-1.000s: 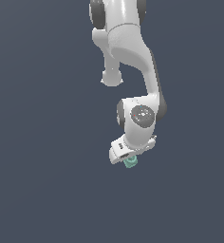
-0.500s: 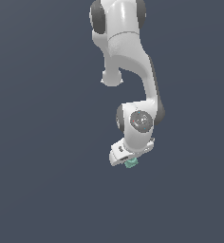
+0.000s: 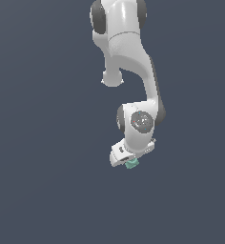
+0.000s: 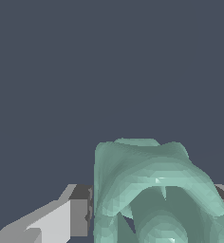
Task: Pick up the object and move it to a goal position.
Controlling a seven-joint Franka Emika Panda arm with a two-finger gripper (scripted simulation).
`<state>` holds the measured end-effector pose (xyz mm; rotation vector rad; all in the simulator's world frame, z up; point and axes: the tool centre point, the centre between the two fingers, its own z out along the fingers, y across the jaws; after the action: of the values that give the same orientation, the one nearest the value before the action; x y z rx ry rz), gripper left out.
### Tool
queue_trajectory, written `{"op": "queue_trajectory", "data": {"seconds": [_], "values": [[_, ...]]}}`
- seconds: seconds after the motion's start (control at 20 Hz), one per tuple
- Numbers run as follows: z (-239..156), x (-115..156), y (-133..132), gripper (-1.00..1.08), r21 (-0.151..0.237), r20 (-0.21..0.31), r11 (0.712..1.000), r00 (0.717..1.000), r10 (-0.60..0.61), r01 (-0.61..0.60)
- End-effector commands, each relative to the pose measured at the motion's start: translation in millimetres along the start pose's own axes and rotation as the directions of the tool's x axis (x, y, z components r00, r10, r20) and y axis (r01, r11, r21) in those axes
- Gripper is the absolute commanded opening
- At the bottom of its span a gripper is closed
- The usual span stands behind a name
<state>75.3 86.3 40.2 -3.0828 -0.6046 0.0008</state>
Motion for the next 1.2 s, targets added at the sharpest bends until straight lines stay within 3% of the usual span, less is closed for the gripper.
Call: {"op": "queue_trajectory", "data": {"seconds": [0.0, 0.45, 1.15], "values": [[-1.6, 0.0, 0.6, -1.0, 0.0, 0.0, 1.0, 1.0, 0.0, 0.0], [-45.7, -1.7, 19.3, -1.0, 0.0, 0.0, 1.0, 1.0, 0.0, 0.0], [-186.9, -4.7, 78.6, -1.0, 0.001, -0.001, 1.0, 1.0, -0.001, 0.001]]}}
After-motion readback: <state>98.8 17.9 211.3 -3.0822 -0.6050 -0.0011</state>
